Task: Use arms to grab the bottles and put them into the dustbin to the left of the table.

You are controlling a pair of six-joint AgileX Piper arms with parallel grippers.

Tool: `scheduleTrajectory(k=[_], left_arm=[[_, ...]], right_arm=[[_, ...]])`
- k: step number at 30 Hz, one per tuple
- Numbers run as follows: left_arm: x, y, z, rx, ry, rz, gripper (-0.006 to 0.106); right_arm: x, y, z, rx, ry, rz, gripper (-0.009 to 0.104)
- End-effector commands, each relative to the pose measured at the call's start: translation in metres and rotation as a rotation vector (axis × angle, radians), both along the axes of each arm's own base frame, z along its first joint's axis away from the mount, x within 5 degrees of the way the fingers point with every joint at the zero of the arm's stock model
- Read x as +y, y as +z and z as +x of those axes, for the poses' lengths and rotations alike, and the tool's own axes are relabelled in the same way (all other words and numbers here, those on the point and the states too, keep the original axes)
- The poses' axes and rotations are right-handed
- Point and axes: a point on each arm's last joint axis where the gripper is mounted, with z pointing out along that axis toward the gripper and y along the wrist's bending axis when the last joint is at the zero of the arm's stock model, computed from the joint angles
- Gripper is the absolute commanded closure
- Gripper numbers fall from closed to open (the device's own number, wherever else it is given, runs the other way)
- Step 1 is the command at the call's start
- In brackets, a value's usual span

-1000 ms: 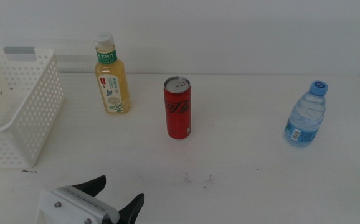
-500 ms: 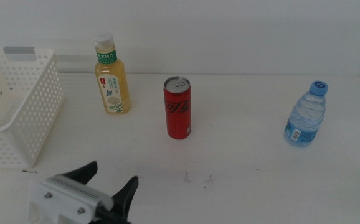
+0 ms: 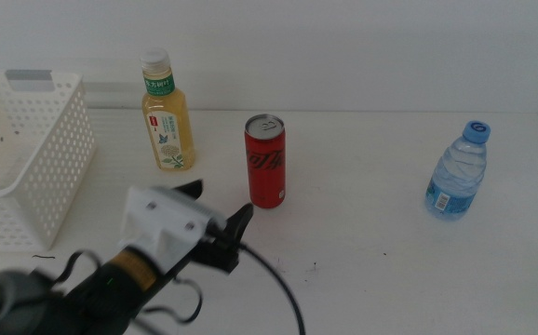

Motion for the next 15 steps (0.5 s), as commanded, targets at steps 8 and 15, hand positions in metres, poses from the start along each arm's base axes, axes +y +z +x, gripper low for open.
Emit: scheduleTrajectory(k=[8,15], left_arm=[[-0.029,-0.018,0.065,-0.045,-0.033,-0.049,0.007],[-0.043,-0.036,0.091,-0.019,-0.044,-0.060,0.007]], right_arm=[[-0.001,0.000,0.000,-0.015,-0.009,-0.024,0.005],[-0.001,0.000,0.000,-0.015,-0.009,-0.024,0.005]])
